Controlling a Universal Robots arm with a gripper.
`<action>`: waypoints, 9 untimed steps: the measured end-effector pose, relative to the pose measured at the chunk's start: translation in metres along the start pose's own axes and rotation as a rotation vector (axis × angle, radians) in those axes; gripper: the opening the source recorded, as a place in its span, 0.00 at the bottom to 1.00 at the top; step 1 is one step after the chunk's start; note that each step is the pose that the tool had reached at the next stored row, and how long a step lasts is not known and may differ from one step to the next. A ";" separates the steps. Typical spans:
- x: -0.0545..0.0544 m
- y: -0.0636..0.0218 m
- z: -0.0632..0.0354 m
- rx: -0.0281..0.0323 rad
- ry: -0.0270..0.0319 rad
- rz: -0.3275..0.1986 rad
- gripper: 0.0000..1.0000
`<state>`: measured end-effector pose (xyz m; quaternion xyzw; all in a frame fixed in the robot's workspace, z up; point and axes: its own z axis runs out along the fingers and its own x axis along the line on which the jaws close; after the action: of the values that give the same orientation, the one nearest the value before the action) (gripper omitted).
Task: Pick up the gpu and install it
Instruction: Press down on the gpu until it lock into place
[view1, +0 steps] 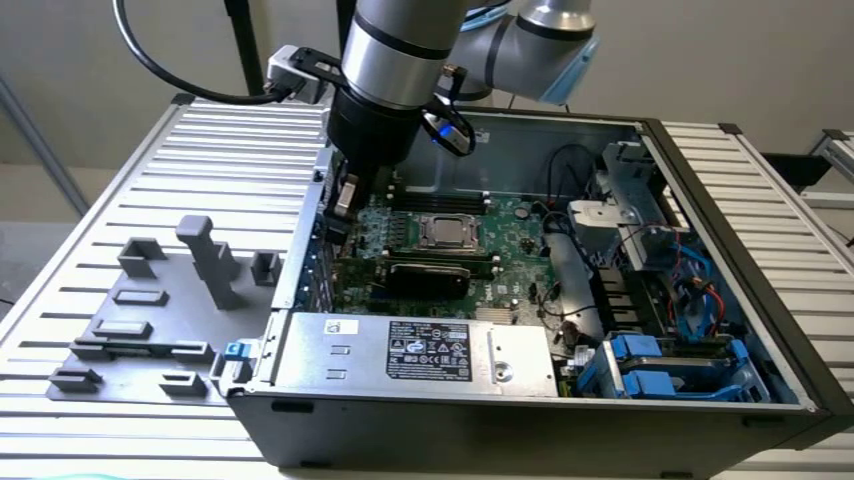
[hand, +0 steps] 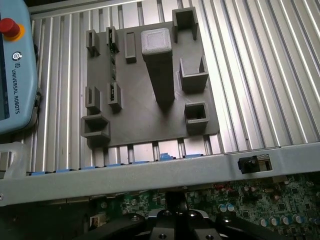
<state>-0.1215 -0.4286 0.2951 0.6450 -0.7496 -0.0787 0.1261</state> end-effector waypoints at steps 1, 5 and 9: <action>0.000 0.0002 0.0000 0.0001 -0.0001 0.000 0.11; 0.000 0.0014 0.0003 0.0000 -0.0003 0.002 0.11; 0.000 0.0036 0.0018 0.0026 -0.0009 0.005 0.11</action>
<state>-0.1254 -0.4279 0.2943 0.6433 -0.7513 -0.0777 0.1252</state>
